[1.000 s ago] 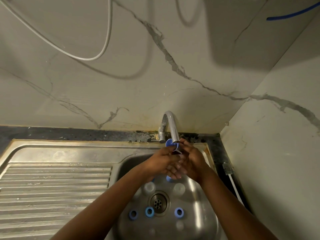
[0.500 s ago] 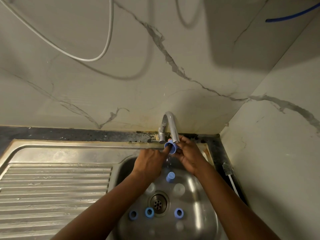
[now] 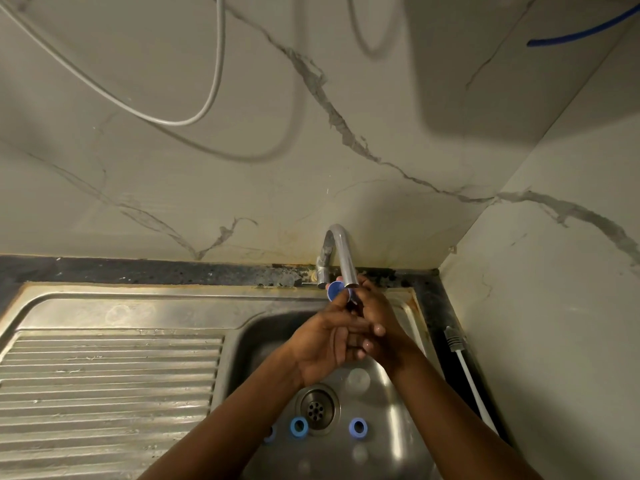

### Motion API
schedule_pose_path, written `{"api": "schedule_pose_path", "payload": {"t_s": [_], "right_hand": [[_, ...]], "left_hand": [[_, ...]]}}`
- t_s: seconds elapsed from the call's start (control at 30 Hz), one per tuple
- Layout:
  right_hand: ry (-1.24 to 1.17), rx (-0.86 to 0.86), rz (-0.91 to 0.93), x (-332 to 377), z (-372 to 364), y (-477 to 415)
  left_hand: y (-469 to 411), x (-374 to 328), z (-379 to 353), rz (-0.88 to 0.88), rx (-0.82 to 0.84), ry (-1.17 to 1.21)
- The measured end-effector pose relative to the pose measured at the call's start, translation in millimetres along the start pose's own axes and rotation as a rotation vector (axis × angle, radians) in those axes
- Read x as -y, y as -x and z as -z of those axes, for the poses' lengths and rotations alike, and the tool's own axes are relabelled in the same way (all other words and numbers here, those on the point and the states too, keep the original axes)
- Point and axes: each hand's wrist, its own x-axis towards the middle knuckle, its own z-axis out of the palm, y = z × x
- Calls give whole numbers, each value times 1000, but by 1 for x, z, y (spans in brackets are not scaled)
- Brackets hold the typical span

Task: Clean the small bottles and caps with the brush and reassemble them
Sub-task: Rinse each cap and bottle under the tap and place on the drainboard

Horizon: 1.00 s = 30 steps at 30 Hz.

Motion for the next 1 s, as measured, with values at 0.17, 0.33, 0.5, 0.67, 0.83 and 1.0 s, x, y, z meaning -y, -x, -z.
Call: {"api": "schedule_pose_path", "payload": {"t_s": [0.17,0.33,0.5,0.67,0.83,1.0], "right_hand": [[10,-55,-2,0,-1,-2],[287,-169,29,-3,3,-10],[402,-157,96,-1,-1,-5],[346,140,215,-4,5,3],[551,-51,277,4,5,6],[471,-224,120,10,11,2]], "left_hand": [[4,2,10,-9,-197,-559],[-2,-9,22,-16,-340,-844],[-11,-11,25,-142,-499,-721],[-18,-17,17,-172,-592,-565],[-24,-11,12,-190,-592,-480],[-23,-9,10,-229,-393,-656]]}}
